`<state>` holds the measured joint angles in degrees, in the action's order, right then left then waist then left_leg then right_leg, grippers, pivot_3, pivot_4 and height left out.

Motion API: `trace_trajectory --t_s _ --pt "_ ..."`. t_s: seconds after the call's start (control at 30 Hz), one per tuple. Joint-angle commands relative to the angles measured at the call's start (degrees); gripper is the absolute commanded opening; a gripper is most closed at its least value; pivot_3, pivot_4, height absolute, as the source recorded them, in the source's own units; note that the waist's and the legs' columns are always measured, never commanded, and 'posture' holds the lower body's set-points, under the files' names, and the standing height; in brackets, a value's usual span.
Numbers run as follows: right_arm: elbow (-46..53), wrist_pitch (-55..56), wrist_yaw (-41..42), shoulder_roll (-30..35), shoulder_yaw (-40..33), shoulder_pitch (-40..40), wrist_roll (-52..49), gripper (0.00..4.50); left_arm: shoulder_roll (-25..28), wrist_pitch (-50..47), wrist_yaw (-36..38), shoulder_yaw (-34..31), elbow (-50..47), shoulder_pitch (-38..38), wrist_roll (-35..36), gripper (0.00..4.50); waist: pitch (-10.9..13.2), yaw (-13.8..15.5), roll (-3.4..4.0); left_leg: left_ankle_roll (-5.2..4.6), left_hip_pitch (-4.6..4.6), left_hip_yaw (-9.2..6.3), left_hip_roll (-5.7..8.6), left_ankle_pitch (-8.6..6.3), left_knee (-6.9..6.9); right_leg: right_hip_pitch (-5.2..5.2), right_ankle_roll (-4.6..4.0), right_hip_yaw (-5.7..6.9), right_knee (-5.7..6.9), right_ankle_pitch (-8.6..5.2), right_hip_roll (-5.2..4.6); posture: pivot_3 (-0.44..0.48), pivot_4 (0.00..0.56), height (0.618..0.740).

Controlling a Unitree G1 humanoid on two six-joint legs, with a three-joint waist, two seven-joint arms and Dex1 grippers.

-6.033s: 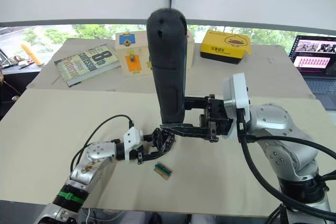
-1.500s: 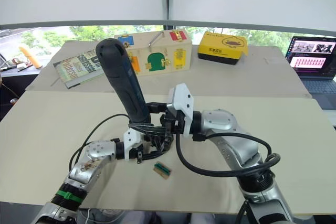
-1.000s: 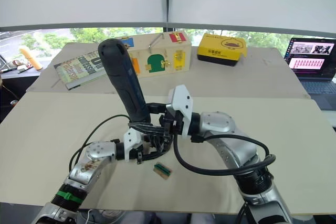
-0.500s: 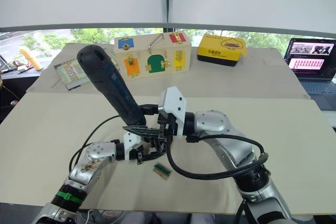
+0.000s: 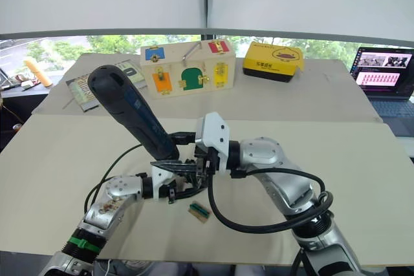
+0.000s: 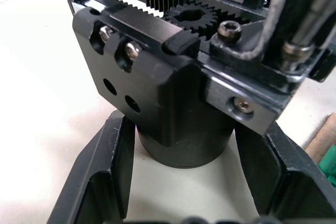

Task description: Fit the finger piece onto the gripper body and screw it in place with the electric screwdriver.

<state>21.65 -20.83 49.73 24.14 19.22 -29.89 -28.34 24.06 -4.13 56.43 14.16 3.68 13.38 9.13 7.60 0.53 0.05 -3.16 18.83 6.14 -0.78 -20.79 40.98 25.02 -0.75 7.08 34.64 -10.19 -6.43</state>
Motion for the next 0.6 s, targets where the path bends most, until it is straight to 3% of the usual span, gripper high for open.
trace_trajectory --t_s 0.03,0.37,0.6 --pt "-8.53 -1.50 -0.26 3.26 1.63 3.38 6.68 1.90 1.18 -2.05 0.98 1.34 0.32 -1.88 -0.47 2.27 -0.01 -0.01 0.00 0.02 -0.03 0.00 0.00 0.01 -0.04 -0.02 0.00 0.00 -0.02 0.00 0.00 0.000 0.150 0.740" --pt "-9.30 -6.88 -2.79 0.93 -2.20 0.81 0.84 1.90 0.87 -2.86 0.49 1.24 0.00 -1.45 -0.25 2.27 -0.02 0.01 0.01 -0.11 -0.39 -0.03 -0.02 -0.07 -0.22 -0.28 -0.01 -0.06 -0.13 -0.03 -0.02 0.000 0.150 0.740" --pt "-10.31 -6.11 -2.38 2.04 -2.04 0.47 2.12 1.90 0.57 -2.98 0.09 1.28 -0.07 -1.31 -0.17 2.27 -0.02 0.06 0.02 -0.05 -0.37 -0.07 -0.02 -0.04 -0.24 -0.27 -0.03 -0.08 -0.18 -0.03 -0.06 0.000 0.150 0.740"
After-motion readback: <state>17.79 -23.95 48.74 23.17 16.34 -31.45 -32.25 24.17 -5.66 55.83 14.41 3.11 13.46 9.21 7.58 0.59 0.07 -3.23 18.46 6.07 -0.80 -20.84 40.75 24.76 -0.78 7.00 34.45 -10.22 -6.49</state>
